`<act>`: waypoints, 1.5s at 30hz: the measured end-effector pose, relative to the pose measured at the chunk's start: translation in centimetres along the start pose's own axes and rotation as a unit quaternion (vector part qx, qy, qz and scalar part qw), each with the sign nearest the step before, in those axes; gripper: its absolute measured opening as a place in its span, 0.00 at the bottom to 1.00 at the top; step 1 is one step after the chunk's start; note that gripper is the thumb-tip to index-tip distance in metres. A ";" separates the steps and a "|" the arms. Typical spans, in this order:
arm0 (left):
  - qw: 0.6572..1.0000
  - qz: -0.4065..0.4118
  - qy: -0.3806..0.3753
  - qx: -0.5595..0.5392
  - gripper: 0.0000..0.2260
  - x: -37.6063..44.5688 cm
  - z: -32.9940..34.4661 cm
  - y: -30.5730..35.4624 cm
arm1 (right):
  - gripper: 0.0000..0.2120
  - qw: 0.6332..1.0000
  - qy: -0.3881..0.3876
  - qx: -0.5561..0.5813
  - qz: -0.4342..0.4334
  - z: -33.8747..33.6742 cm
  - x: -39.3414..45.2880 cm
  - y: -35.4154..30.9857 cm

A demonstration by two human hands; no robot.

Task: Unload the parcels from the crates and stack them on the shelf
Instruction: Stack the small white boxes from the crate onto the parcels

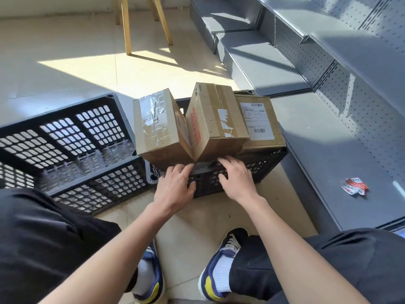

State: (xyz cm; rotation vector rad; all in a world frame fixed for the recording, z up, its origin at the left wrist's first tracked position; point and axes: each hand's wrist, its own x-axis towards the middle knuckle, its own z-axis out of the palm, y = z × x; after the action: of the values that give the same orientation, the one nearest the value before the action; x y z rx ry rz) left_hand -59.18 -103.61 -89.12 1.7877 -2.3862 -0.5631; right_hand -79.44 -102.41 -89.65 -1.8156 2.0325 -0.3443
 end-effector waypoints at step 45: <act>0.926 -0.030 0.119 -0.358 0.27 3.9 -6.3 7.2 | 0.28 0.856 0.175 0.471 0.121 -6.9 2.9 -4.3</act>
State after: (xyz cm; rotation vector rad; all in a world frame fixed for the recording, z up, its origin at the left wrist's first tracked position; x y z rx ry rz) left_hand -64.95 -107.07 -81.26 1.4799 -1.6510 -0.9949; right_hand -78.88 -106.40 -82.02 -0.9087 1.7411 -1.3821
